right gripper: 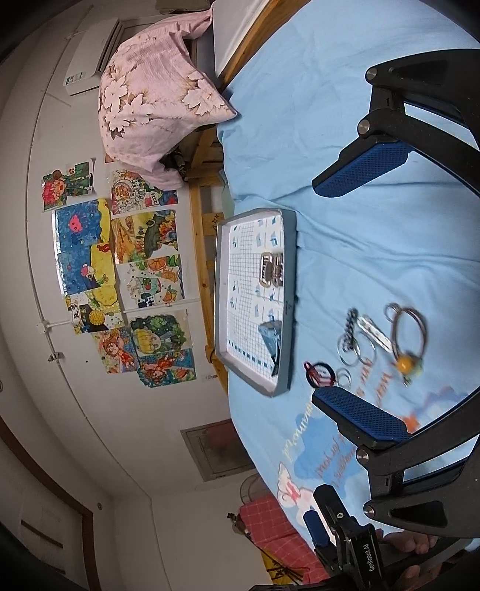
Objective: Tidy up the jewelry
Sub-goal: 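Lower left tool toward the large silver hoop while right tool grasps the yellow-bead bracelet, then close left tool on the large silver hoop while right tool lifts the bracelet, then carry hoop and bead bracelet into the grey tray and open both tools, then withdraw both tools from the tray back over the remaining jewelry, then lower left tool onto the striped keychain while right tool closes on the silver ring, then carry keychain and silver ring into the grey tray and open both tools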
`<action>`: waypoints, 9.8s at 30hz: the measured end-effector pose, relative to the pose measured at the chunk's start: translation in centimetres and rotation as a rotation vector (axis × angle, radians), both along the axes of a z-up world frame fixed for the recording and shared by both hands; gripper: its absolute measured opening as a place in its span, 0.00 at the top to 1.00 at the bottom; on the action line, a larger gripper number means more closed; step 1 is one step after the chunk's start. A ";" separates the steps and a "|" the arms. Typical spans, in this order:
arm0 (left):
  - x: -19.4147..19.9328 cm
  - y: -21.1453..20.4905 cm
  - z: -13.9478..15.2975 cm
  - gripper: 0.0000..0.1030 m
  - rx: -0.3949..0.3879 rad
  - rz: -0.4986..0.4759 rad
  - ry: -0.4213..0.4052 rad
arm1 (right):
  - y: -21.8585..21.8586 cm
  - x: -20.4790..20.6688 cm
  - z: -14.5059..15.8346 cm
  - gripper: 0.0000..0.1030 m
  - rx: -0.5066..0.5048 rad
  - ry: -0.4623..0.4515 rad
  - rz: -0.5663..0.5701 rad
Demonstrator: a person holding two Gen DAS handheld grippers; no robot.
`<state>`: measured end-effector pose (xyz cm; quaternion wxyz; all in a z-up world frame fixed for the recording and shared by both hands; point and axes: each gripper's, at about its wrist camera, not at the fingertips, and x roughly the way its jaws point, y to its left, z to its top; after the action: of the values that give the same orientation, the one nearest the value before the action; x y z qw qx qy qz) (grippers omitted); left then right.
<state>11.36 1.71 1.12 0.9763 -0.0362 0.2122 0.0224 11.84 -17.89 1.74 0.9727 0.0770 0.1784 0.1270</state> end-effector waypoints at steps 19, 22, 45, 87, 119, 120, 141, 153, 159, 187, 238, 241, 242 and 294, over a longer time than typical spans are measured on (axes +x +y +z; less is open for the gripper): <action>8.5 -1.7 -6.5 0.47 -0.122 -0.288 0.252 | 0.8 4.6 -6.2 0.43 0.015 0.199 0.139; 9.2 -2.3 -7.3 0.58 -0.135 -0.340 0.300 | 1.3 4.6 -6.9 0.54 0.013 0.222 0.178; 13.0 -3.5 -10.7 0.83 -0.186 -0.374 0.500 | 3.8 4.9 -10.1 0.71 -0.046 0.405 0.319; 13.6 -1.2 1.8 0.97 -0.097 -0.261 0.159 | 1.3 10.6 -0.5 0.98 0.056 0.060 0.202; 25.7 4.1 -3.8 0.86 -0.183 -0.048 0.257 | 9.5 26.6 -4.2 0.86 0.039 0.209 0.180; 25.5 4.1 -3.6 0.77 -0.180 -0.047 0.251 | 9.2 26.4 -4.1 0.72 0.041 0.206 0.175; 8.9 2.9 5.0 0.00 -0.089 0.009 -0.165 | 3.2 11.8 3.0 0.02 0.112 -0.092 0.102; -2.9 0.5 8.1 0.00 -0.047 -0.015 -0.253 | 1.9 -0.1 7.5 0.02 0.064 -0.184 0.107; -9.0 0.1 8.6 0.00 -0.058 -0.013 -0.270 | 0.8 -6.5 9.5 0.02 0.047 -0.196 0.098; -14.8 -0.1 2.8 0.00 -0.037 0.009 -0.196 | 0.4 -15.3 3.5 0.02 0.004 -0.134 0.045; 7.8 -0.9 -7.5 0.40 -0.094 -0.332 0.196 | 2.6 6.0 -7.7 0.57 -0.040 0.186 0.310; 8.2 -1.8 -8.1 0.48 -0.076 -0.372 0.230 | 3.4 5.9 -8.1 0.57 -0.067 0.220 0.348; 8.4 -2.0 -8.3 0.50 -0.072 -0.385 0.244 | 3.6 5.9 -8.3 0.57 -0.077 0.230 0.356; 14.2 1.9 -1.1 0.86 -0.074 -0.127 0.107 | 5.9 12.2 -1.1 0.83 -0.066 0.111 0.293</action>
<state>25.61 3.62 0.02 0.9609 -0.0577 0.2668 -0.0453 24.05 -12.01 0.64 0.9343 0.0250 0.2454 0.2573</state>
